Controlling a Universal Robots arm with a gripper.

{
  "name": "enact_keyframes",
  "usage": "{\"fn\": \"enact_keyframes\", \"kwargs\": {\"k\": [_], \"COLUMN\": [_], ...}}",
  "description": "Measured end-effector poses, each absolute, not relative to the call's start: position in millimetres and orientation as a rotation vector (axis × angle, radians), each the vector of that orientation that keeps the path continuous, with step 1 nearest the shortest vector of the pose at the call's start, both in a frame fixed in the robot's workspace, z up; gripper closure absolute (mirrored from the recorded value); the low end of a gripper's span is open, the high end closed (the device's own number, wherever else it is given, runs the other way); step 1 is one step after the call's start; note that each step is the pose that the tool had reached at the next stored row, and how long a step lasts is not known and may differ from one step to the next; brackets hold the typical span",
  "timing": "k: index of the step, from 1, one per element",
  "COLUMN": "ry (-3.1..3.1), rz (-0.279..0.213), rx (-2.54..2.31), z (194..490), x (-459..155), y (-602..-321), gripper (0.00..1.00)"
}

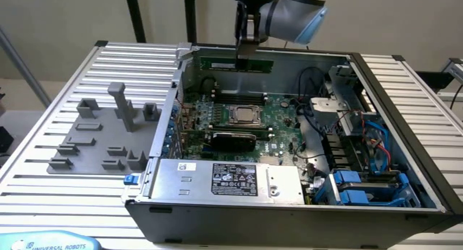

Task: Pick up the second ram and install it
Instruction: 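Pick up the second ram and move it above second insertion slot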

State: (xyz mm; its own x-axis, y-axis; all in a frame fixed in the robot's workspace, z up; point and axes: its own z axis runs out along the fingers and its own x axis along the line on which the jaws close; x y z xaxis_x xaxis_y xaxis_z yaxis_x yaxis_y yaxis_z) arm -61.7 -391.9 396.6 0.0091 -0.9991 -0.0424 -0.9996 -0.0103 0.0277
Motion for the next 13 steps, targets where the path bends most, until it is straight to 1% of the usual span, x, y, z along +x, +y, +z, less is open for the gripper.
{"fn": "enact_keyframes", "kwargs": {"k": [5,13], "ry": [2.205,2.25], "rz": [0.078,0.078], "rx": [-2.222,-2.175], "z": [388,375], "x": [-57,-52], "y": [-384,-382], "gripper": [0.86,0.86]}}
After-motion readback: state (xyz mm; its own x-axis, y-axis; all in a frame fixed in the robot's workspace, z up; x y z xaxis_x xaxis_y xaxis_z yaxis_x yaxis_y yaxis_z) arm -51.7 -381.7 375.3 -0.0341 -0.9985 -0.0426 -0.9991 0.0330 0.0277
